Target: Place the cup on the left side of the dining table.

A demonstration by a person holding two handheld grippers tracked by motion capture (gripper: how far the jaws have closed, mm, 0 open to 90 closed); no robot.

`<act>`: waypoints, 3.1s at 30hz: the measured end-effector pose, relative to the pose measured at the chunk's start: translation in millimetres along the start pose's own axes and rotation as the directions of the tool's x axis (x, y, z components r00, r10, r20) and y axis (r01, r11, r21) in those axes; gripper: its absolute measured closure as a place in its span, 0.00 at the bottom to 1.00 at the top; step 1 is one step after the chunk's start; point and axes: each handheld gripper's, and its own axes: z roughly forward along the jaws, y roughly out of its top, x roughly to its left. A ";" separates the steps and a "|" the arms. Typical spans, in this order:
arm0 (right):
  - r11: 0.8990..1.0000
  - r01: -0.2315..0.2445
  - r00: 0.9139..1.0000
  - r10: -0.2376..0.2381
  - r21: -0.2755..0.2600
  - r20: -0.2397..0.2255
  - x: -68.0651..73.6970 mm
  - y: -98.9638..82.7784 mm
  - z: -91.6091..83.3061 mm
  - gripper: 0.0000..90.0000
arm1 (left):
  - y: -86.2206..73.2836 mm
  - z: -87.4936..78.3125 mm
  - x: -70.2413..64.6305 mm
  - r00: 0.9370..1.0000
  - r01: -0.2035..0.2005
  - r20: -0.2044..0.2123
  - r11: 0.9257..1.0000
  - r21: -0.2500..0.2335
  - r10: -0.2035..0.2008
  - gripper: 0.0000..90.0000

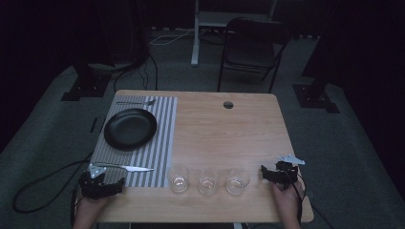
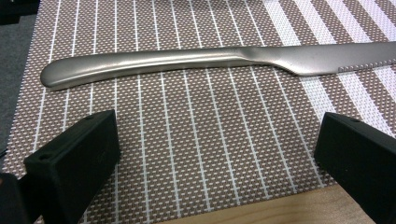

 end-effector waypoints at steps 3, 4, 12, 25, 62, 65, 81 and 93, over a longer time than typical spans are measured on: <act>1.000 0.001 1.000 -0.001 0.000 0.000 -0.1 0.0 0.1 0.13 | 0.0 0.0 -0.9 1.000 0.005 -0.007 1.000 0.000 -0.005 0.01; 1.000 0.001 1.000 -0.001 0.000 0.000 -0.1 0.0 0.1 0.13 | 0.0 0.0 -0.9 1.000 0.005 -0.007 1.000 0.000 -0.005 0.01; 1.000 0.001 1.000 -0.001 0.000 0.000 -0.1 0.0 0.0 0.13 | 1.3 -0.7 0.9 1.000 -0.006 0.004 1.000 0.013 0.006 0.02; 1.000 0.001 1.000 -0.001 0.000 0.000 -0.1 0.0 0.1 0.13 | 0.1 -4.8 3.9 0.999 -0.028 0.020 0.999 0.032 0.027 0.02; 1.000 -0.001 1.000 0.001 0.000 0.000 0.0 0.0 0.0 0.13 | 6.5 -16.8 -17.9 0.969 -0.129 0.206 0.991 -0.036 0.134 0.05; 1.000 0.000 1.000 0.000 0.000 0.000 0.0 0.0 0.0 0.13 | 7.1 -16.8 -22.7 0.963 -0.149 0.223 0.988 -0.036 0.154 0.05; 1.000 0.000 1.000 0.000 0.000 0.000 0.0 0.0 0.0 0.13 | 13.4 -22.7 -45.0 0.932 -0.187 0.300 0.979 -0.075 0.201 0.05; 1.000 0.000 1.000 0.000 0.000 0.000 0.0 0.0 0.0 0.13 | 20.9 -30.5 -56.9 0.900 -0.205 0.360 0.968 -0.147 0.245 0.05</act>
